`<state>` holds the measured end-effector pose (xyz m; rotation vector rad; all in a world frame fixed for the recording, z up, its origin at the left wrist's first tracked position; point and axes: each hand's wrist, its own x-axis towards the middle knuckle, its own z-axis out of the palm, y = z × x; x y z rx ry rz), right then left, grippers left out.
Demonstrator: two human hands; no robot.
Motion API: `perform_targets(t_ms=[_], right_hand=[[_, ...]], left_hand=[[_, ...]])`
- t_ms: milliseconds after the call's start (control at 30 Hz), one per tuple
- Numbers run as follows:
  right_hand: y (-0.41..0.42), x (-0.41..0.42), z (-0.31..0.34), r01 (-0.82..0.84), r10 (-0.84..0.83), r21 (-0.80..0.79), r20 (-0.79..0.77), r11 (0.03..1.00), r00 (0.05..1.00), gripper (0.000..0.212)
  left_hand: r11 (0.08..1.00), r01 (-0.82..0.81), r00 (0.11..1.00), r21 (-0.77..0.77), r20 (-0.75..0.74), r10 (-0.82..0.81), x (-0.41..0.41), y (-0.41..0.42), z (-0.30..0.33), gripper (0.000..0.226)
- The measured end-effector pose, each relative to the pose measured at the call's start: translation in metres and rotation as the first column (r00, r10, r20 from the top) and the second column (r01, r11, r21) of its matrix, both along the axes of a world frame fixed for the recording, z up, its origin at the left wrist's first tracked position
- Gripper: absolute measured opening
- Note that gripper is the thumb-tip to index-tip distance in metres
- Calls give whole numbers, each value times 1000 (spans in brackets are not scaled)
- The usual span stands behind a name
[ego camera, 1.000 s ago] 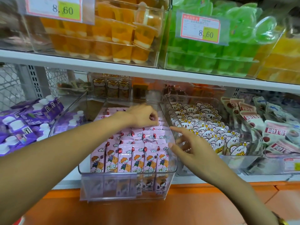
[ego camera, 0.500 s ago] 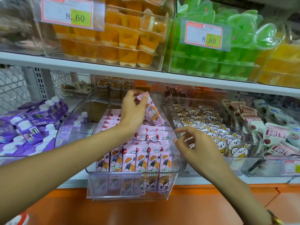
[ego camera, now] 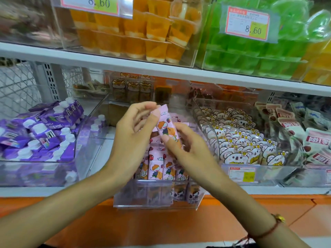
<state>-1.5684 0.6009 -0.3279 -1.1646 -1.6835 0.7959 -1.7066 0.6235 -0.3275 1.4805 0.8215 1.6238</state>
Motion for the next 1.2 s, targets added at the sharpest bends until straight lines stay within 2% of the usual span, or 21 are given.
perform_targets(t_ms=[100, 200, 300, 400, 500, 567, 700, 767, 867, 967, 1067, 1133, 1200], right_hand=[[7, -2, -1, -34, -43, -238, -312, 971, 949, 18], [10, -5, -2, -89, -46, -255, -480, 963, 876, 13], [9, -10, -2, -79, -61, -229, -547, 970, 835, 18], [8, -13, -1, -59, -57, -206, -516, 977, 854, 22], [11, -8, 3, -64, -48, -200, -511, 978, 858, 29], [13, -3, 6, -47, -46, -177, -486, 983, 873, 30], [9, -1, 4, 105, -100, -2, -328, 994, 939, 22], [7, 0, 2, 167, -133, 86, -308, 982, 942, 22], [5, 1, 4, 177, -144, 97, -283, 979, 948, 23], [4, 4, 6, 168, -165, -16, -313, 986, 935, 20], [5, 7, 4, 136, -165, -107, -343, 985, 925, 20], [5, 8, 3, 134, -169, -130, -319, 983, 933, 23], [4, 9, 3, 113, -149, -129, -310, 985, 939, 23]], left_hand=[[999, -20, 986, 44, -162, 27, -3, 2, -7, 27], [999, 31, 958, 16, -286, -26, -2, 1, -16, 39], [999, 31, 928, 41, -372, -14, -1, -1, -21, 46], [991, -19, 916, 132, -396, 71, -2, -2, -20, 43], [990, -8, 950, 140, -309, 51, -3, 0, -17, 31], [992, 30, 952, 126, -306, 10, -4, 3, -17, 26], [989, 58, 904, 136, -427, 6, -6, 5, -22, 31], [990, 44, 899, 135, -438, 20, -4, 5, -22, 37], [994, 106, 944, 36, -318, -89, 0, 1, -16, 33], [979, 156, 960, -130, -211, -182, 1, 1, -12, 20], [884, 285, 942, -370, -62, -329, 1, -1, -10, 26], [853, 312, 933, -419, -36, -359, 1, -1, -10, 30], [858, 316, 934, -404, -24, -356, 1, -1, -11, 28]])
